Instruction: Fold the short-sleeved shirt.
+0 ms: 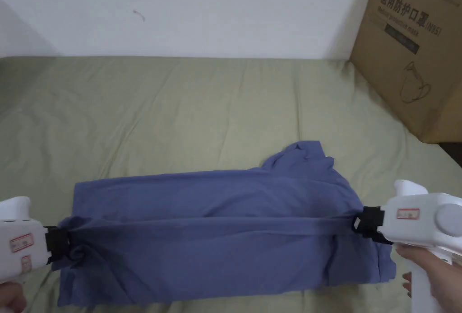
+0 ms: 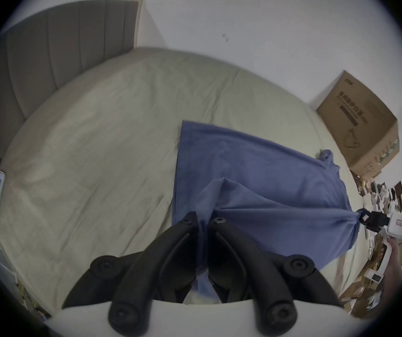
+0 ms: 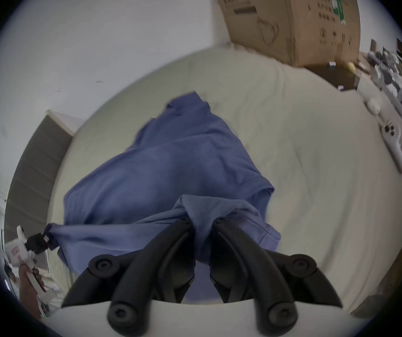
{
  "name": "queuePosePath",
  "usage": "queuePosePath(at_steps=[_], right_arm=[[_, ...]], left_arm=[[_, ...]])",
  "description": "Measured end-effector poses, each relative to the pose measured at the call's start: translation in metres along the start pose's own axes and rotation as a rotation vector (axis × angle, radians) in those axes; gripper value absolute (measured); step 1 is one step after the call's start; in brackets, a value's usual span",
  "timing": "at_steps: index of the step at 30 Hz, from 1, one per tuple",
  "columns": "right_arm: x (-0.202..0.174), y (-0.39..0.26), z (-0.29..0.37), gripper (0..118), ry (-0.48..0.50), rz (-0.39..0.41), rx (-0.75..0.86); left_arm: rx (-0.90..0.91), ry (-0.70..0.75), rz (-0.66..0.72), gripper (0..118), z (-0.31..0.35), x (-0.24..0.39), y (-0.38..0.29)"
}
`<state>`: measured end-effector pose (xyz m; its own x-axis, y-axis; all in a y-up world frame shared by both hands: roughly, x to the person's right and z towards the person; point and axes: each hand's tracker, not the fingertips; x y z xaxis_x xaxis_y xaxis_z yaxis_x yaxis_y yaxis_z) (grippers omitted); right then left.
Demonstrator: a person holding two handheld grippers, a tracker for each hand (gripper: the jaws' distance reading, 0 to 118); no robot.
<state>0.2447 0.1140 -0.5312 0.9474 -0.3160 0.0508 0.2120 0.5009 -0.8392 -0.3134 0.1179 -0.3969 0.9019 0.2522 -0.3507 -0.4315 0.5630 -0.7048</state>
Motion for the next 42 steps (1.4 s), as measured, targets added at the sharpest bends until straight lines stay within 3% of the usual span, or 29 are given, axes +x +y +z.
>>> queuePosePath(at_steps=[2, 3, 5, 6, 8, 14, 16, 17, 18, 19, 20, 21, 22, 23, 25, 27, 31, 32, 33, 34, 36, 42], right_arm=[[0.005, 0.004, -0.03, 14, -0.015, -0.008, -0.013], [0.004, 0.003, -0.039, 34, -0.037, 0.006, -0.003], [0.003, 0.0, -0.045, 86, -0.075, 0.049, 0.068], [0.004, -0.003, -0.043, 106, -0.074, 0.067, 0.107], [0.004, -0.009, -0.028, 109, -0.062, 0.072, 0.203], [0.001, -0.05, 0.077, 109, 0.144, 0.028, 0.522], [-0.005, -0.07, 0.12, 109, 0.223, 0.097, 0.521], [-0.009, -0.082, 0.137, 109, 0.244, 0.138, 0.543], [-0.013, -0.093, 0.151, 108, 0.265, 0.177, 0.571], [-0.02, -0.107, 0.167, 104, 0.256, 0.228, 0.612], [-0.023, -0.115, 0.176, 89, 0.243, 0.256, 0.639], [-0.028, -0.125, 0.185, 26, 0.214, 0.291, 0.684], [-0.034, -0.131, 0.189, 0, 0.161, 0.312, 0.699], [-0.033, -0.134, 0.197, 0, 0.144, 0.292, 0.706], [-0.029, -0.13, 0.202, 0, 0.267, 0.259, 0.662], [-0.032, -0.128, 0.193, 0, 0.23, 0.275, 0.628], [-0.041, -0.124, 0.18, 0, 0.166, 0.382, 0.567], [-0.041, -0.122, 0.179, 0, 0.173, 0.386, 0.553], [-0.041, -0.119, 0.176, 0, 0.185, 0.388, 0.528], [-0.041, -0.123, 0.167, 0, 0.188, 0.388, 0.518], [-0.043, -0.12, 0.161, 0, 0.188, 0.395, 0.494], [-0.05, -0.122, 0.139, 0, 0.19, 0.428, 0.439]], left_arm=[[-0.037, 0.007, 0.04, 21, -0.023, -0.002, -0.001], [-0.034, 0.025, 0.073, 47, -0.03, -0.003, -0.002], [-0.009, 0.016, 0.105, 103, -0.034, -0.007, -0.007], [0.007, 0.013, 0.103, 118, -0.031, -0.008, -0.01], [0.118, -0.014, 0.08, 115, -0.014, -0.007, -0.016], [0.382, -0.077, -0.106, 115, 0.078, 0.004, -0.051], [0.479, -0.053, -0.168, 114, 0.118, 0.012, -0.077], [0.567, -0.069, -0.187, 109, 0.134, 0.009, -0.09], [0.647, -0.056, -0.202, 90, 0.149, 0.012, -0.103], [0.708, -0.047, -0.236, 57, 0.166, 0.017, -0.115], [0.724, -0.015, -0.265, 13, 0.174, 0.021, -0.12], [0.762, 0.064, -0.294, 0, 0.182, 0.024, -0.128], [0.777, 0.053, -0.295, 0, 0.189, 0.026, -0.132], [0.78, -0.002, -0.278, 0, 0.196, 0.023, -0.132], [0.754, -0.026, -0.26, 0, 0.2, 0.023, -0.123], [0.657, -0.022, -0.255, 0, 0.19, 0.019, -0.106], [0.111, 0.051, -0.181, 0, 0.119, -0.001, -0.057], [0.093, 0.036, -0.142, 0, 0.104, -0.009, -0.056], [0.065, -0.023, -0.099, 7, 0.085, -0.015, -0.052], [0.022, -0.04, -0.06, 29, 0.066, -0.021, -0.051], [-0.02, 0.019, -0.04, 115, 0.037, -0.028, -0.05], [-0.068, 0.106, -0.155, 111, -0.007, -0.014, -0.058]])
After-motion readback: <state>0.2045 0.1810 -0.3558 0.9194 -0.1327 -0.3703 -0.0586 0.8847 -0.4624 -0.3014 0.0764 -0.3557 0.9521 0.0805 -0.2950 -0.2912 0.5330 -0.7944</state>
